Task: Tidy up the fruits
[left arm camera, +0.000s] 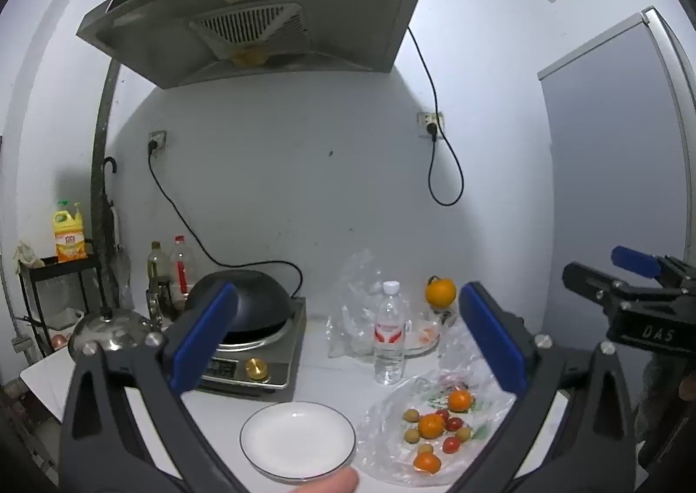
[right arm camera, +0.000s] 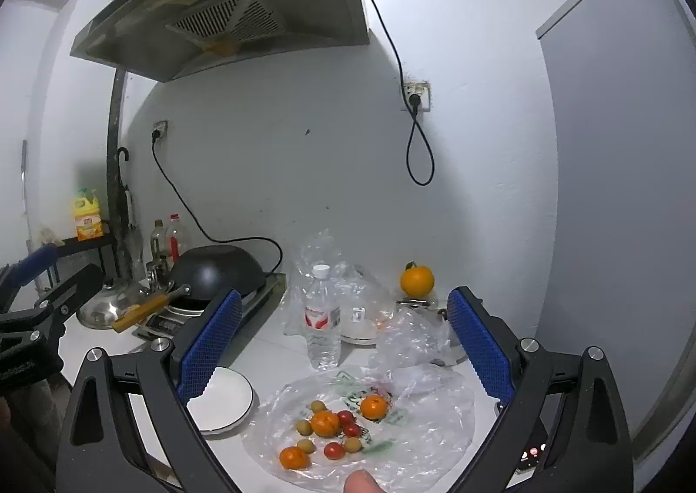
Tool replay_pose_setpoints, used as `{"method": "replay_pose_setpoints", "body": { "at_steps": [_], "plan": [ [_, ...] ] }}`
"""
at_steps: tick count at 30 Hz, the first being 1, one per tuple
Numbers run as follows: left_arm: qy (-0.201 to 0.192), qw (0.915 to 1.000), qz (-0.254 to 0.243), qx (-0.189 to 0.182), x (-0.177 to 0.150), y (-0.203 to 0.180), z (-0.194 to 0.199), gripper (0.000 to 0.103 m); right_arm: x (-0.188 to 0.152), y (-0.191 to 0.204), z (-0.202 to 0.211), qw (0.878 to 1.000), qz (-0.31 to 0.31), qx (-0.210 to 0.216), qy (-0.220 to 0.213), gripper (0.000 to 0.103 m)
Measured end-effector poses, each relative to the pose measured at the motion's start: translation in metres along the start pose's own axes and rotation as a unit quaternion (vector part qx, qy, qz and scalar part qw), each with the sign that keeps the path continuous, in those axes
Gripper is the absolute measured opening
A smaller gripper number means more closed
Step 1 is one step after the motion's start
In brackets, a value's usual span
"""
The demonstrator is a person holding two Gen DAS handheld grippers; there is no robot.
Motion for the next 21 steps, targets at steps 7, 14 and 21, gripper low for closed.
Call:
{"method": "replay_pose_setpoints", "body": {
  "at_steps": [7,14,21],
  "plan": [
    [0.013,0.9995,-0.028,-0.002,-0.004,-0.007,-0.014,0.103,-0.001,-0.004,-0.013,1.0,0.002,-0.004,0.018,0.097],
    [0.014,0.9997,-0.02,-0.009,-0.004,-0.002,-0.026,0.103,-0.007,0.0,-0.032,0.999,0.005,0.004,0.045,0.097],
    [0.015,0.9996,-0.019,-0.015,0.001,-0.002,-0.032,0.103,-0.008,0.0,-0.047,0.999,0.01,0.009,0.053,0.097]
  ]
}}
Point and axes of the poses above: each gripper's, at about its wrist camera, not at the fingertips, and z roughly against the way its jaws point, y to its left, x to its top, the point moved 8 cm from there along -z, roughly the way its jaws point, and after that the axes turned 11 degrees about y, right-handed, at the moved point
